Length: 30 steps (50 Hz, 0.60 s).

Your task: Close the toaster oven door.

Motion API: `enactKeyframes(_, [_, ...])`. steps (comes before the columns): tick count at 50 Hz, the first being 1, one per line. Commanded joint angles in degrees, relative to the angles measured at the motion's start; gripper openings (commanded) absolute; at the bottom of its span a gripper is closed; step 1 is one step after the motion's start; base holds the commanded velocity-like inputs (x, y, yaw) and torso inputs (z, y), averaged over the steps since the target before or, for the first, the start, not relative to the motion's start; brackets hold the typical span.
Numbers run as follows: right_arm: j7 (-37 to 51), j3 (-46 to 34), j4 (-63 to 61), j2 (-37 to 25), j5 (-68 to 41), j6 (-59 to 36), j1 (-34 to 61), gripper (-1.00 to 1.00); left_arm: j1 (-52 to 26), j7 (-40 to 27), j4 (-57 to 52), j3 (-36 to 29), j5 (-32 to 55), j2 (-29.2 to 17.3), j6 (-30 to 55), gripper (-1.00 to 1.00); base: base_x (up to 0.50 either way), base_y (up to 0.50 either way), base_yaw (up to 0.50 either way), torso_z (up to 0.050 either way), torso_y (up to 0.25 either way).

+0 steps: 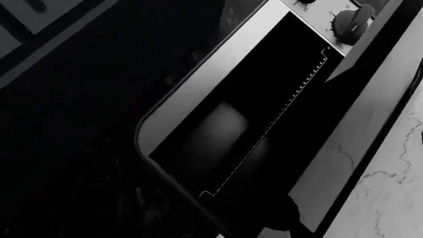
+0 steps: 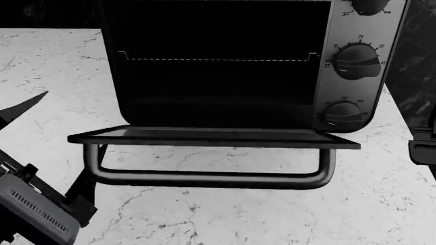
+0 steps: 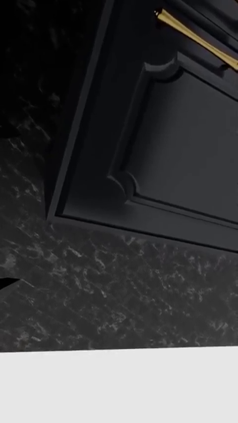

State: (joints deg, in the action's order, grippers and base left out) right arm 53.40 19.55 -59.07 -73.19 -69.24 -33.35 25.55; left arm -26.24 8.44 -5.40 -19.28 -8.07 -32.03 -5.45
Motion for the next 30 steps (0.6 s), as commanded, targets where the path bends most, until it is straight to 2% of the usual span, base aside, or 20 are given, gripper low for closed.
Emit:
enactKeyframes(1, [-0.47,2.56,-0.13,0.28,0.36,0.46,-2.73,1.00,0.38,-3.64,-5.60,3.03,4.86,6.02,12.13,1.00,0.00,0.00,0.00,0.000,0.000])
enactKeyframes(16, [-0.48,7.10,-0.67,0.09,-0.09,1.32,-7.01,1.00,-4.45,-0.72,-12.04,6.51,15.26,10.23,35.66,1.00,0.00,0.00,0.00,0.000,0.000])
enactKeyframes(24, [0.23,8.51,-0.75,-1.02,-0.12,3.13,-9.53,1.00,-8.88,-1.67,-9.15,6.84,16.40,12.30,41.95,1.00,0.00,0.00,0.00,0.000,0.000])
enactKeyframes(30, [0.57,11.71,-0.80,-1.98,-0.49,4.50,-13.15,1.00,-11.46,-2.11,-5.54,6.28,16.15,13.54,42.17,1.00,0.00,0.00,0.00,0.000,0.000])
